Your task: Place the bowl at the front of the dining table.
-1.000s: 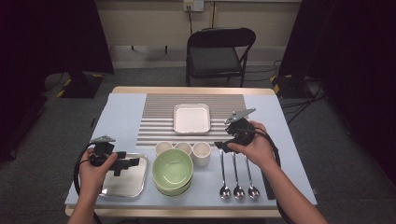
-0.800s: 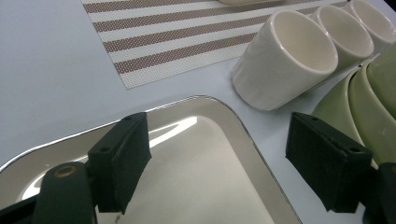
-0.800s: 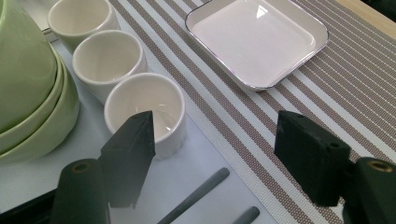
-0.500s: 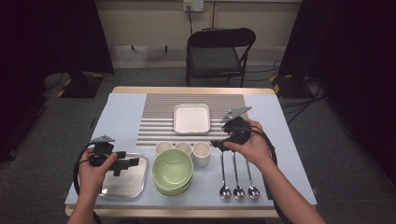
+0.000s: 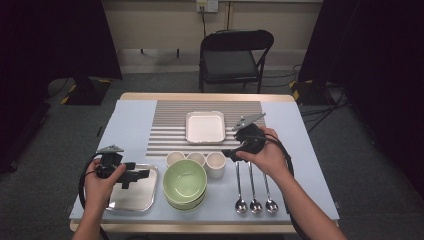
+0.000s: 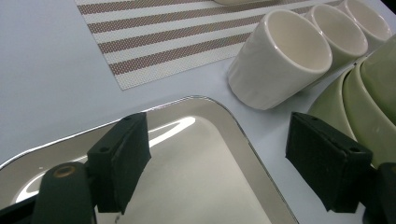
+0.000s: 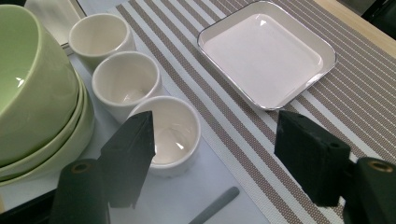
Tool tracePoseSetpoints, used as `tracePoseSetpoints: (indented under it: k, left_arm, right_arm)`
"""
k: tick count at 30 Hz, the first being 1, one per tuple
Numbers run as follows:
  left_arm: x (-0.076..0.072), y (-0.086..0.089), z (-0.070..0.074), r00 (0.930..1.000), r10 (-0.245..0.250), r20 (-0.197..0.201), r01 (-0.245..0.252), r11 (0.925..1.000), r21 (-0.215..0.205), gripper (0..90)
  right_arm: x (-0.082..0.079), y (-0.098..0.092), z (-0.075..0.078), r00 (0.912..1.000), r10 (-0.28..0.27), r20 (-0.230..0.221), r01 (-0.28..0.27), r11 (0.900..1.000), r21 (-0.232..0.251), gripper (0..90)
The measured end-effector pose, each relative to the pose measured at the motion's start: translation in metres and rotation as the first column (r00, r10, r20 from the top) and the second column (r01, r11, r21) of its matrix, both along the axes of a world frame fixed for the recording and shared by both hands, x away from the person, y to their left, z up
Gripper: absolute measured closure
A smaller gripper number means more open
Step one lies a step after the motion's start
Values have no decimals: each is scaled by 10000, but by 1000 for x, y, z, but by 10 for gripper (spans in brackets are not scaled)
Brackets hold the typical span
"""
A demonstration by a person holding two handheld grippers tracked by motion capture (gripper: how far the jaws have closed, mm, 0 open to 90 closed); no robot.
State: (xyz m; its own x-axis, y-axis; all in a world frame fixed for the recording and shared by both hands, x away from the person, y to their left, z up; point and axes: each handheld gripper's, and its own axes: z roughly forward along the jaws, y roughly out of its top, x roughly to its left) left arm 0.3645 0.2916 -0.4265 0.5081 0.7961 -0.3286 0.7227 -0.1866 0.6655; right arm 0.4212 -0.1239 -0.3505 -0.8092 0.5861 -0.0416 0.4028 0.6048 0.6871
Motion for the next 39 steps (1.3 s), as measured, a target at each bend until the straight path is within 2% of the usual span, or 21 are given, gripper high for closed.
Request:
tracePoseSetpoints:
  k: [39]
  left_arm:
    - [0, -2, 0, 10000, -81, 21, 81, 10000, -11, 215]
  right_arm:
    - [-3, 34, 12, 9981, 615, 68, -613, 9978, -242, 283]
